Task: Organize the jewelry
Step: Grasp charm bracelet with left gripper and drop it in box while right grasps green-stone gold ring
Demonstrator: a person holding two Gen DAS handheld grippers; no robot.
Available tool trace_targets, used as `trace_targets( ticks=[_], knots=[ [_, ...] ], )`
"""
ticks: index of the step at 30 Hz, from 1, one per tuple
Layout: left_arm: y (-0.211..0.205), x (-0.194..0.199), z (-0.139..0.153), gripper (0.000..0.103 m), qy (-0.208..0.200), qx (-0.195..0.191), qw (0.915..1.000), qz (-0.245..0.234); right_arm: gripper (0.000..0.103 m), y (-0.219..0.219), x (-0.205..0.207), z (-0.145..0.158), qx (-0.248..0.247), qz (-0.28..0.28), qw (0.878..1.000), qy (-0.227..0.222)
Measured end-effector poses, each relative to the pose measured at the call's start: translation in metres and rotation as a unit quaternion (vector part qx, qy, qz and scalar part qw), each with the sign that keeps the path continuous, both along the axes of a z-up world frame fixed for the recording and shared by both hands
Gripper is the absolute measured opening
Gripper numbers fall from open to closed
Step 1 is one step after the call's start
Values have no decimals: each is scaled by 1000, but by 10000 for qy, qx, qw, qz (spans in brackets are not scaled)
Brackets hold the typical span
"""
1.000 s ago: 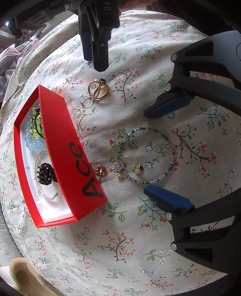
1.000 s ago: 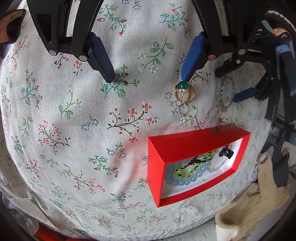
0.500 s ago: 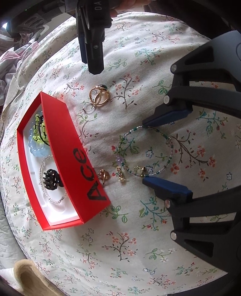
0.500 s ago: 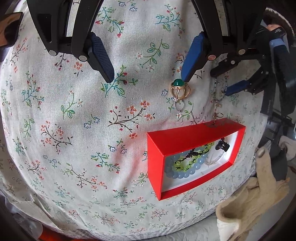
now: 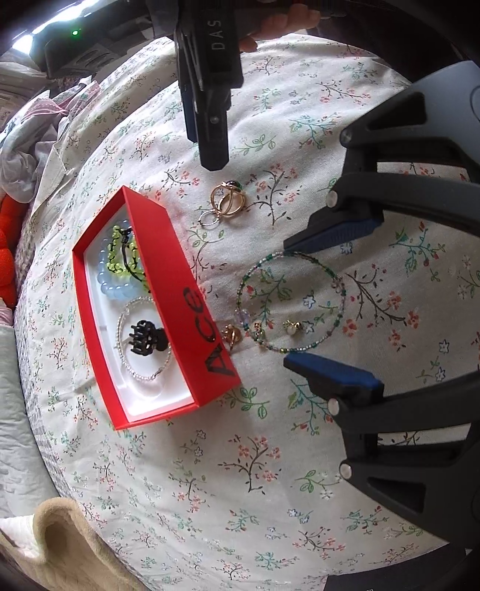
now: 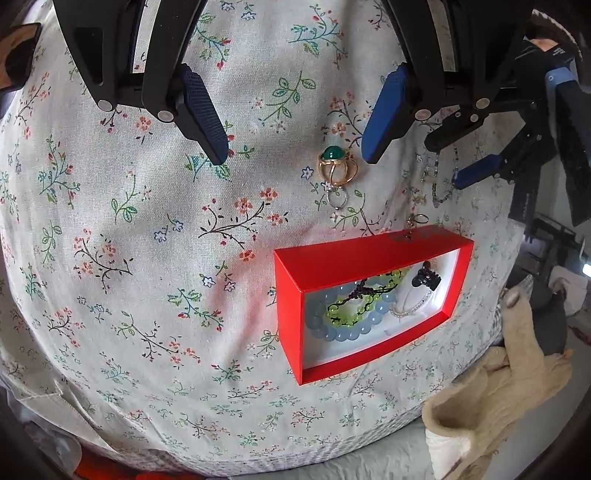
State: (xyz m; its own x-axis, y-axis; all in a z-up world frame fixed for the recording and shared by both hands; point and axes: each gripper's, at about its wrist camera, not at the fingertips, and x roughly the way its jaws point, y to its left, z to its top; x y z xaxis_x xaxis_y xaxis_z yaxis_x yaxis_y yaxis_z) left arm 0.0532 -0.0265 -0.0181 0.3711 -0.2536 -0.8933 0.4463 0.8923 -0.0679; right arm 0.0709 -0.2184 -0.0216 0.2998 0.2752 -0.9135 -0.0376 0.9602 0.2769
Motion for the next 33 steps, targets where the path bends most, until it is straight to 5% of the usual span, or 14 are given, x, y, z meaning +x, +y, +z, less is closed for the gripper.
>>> trace_targets(
  ticks=[3, 14, 33],
  knots=[
    [1, 0, 2, 57, -56, 167, 9997, 152, 74, 10, 2, -2, -52, 47, 10000, 24],
    [8, 3, 1, 57, 62, 247, 9989, 391, 27, 41, 14, -17, -223, 452, 9985, 236],
    [18, 3, 27, 57, -189, -124, 9972, 708, 27, 7, 2, 27, 23, 367, 9989, -300]
  ],
)
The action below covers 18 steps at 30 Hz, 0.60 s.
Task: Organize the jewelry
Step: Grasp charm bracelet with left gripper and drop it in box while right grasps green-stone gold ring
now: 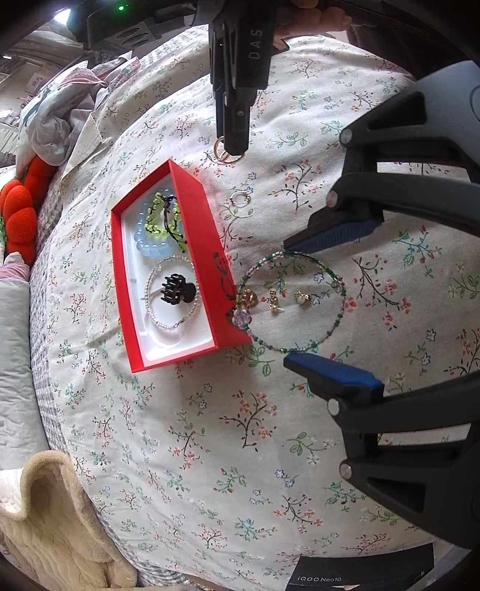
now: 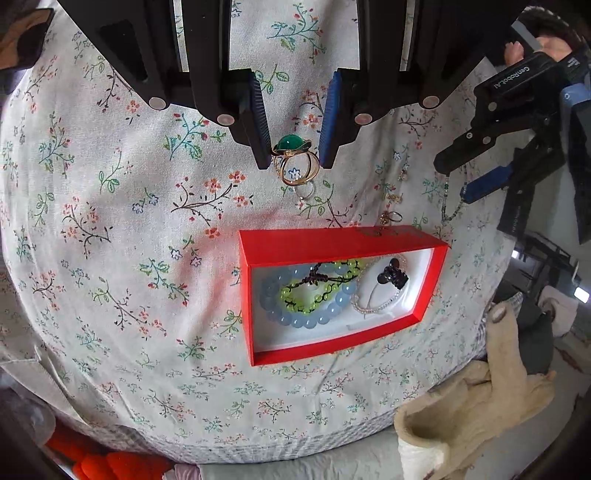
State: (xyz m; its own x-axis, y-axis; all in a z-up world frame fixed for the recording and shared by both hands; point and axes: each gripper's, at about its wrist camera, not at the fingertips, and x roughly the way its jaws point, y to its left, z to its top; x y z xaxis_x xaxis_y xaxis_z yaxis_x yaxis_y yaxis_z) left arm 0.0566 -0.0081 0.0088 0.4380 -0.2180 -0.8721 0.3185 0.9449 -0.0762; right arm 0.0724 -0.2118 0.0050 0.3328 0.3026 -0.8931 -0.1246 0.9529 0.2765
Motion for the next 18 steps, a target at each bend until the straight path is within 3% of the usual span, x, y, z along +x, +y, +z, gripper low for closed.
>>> trace_targets(
  ticks=[12, 18],
  knots=[
    [-15, 20, 21, 57, -476, -186, 9985, 217, 27, -9, 10, 27, 296, -233, 9977, -558],
    [-33, 37, 16, 57, -652, -37, 9977, 200, 27, -6, 20, 29, 339, -285, 9963, -732]
  ],
)
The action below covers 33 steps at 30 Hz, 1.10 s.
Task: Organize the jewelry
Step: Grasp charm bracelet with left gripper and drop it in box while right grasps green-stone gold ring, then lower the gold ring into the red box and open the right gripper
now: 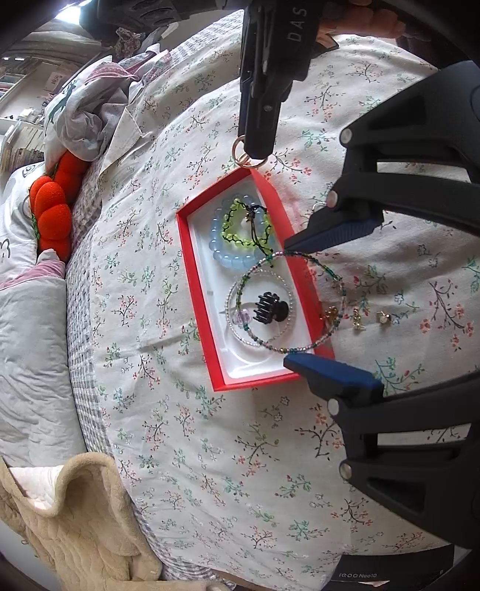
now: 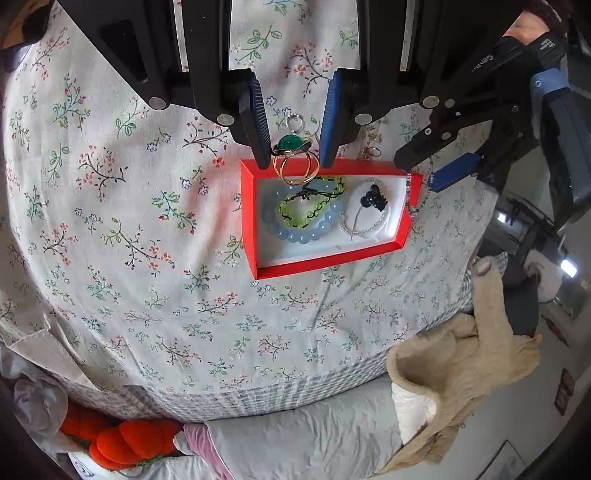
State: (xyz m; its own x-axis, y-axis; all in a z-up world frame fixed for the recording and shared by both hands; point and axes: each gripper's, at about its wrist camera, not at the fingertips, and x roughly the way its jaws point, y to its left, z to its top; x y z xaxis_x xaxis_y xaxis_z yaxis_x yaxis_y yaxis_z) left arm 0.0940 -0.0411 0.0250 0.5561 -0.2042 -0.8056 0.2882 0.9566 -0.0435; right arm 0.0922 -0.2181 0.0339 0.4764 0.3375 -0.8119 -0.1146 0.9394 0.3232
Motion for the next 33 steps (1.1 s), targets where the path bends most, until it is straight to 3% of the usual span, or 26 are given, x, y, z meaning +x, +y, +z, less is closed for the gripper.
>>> trace_targets(
  ticks=[19, 24, 33],
  knots=[
    [-12, 31, -24, 61, -105, 161, 9995, 237, 27, -8, 8, -9, 48, -193, 9998, -39],
    [-12, 27, -18, 67, -122, 206, 9995, 227, 27, -10, 7, -8, 45, -232, 9997, -59],
    [3, 14, -8, 67, -128, 270, 9992, 283, 27, -1, 18, -8, -28, -124, 9999, -112]
  ],
)
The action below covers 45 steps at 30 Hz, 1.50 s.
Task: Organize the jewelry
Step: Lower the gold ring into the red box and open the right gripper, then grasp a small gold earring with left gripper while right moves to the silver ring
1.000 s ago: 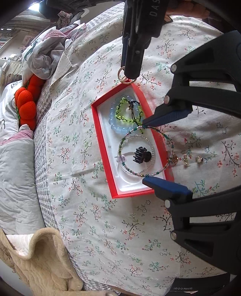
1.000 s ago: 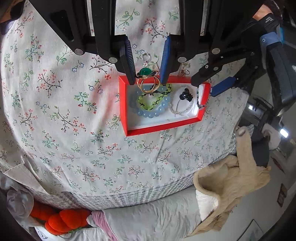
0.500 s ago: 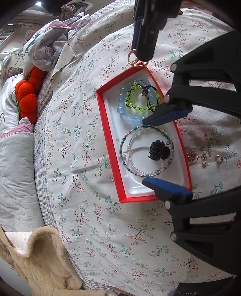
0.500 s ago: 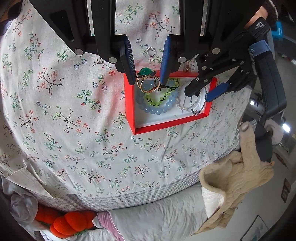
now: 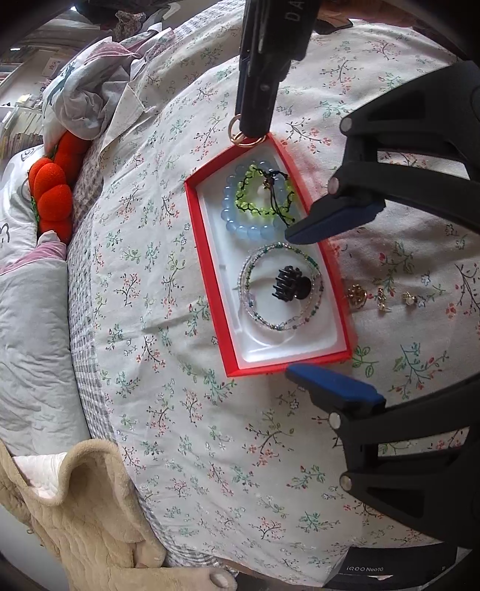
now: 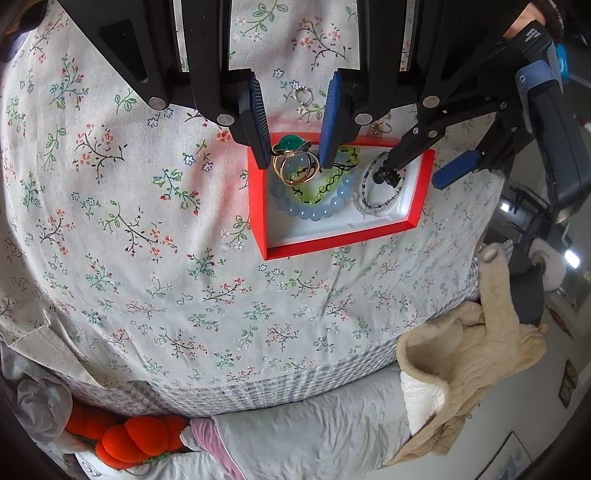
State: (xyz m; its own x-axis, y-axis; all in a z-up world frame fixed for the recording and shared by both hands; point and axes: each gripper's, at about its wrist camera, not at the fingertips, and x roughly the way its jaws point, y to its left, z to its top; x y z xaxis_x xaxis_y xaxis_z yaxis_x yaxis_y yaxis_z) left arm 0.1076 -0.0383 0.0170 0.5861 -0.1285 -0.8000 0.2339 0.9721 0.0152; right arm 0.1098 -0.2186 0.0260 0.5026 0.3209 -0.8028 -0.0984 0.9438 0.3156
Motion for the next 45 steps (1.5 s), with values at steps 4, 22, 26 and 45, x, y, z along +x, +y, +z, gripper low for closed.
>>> trace_targets(
  ticks=[4, 22, 26, 45],
  knots=[
    [7, -5, 2, 68, 18, 1, 10000, 25, 28, 7, 9, -3, -78, 18, 10000, -26],
    [25, -10, 2, 75, 252, 18, 9992, 312, 62, 13, 7, 8, -6, 30, 9998, -219],
    [30, -14, 2, 77, 416, -25, 9983, 420, 64, 11, -8, 10, -176, 135, 9994, -248],
    [45, -25, -34, 78, 1756, -431, 9812, 679, 69, 3, -29, -29, -647, -83, 9945, 818]
  ],
)
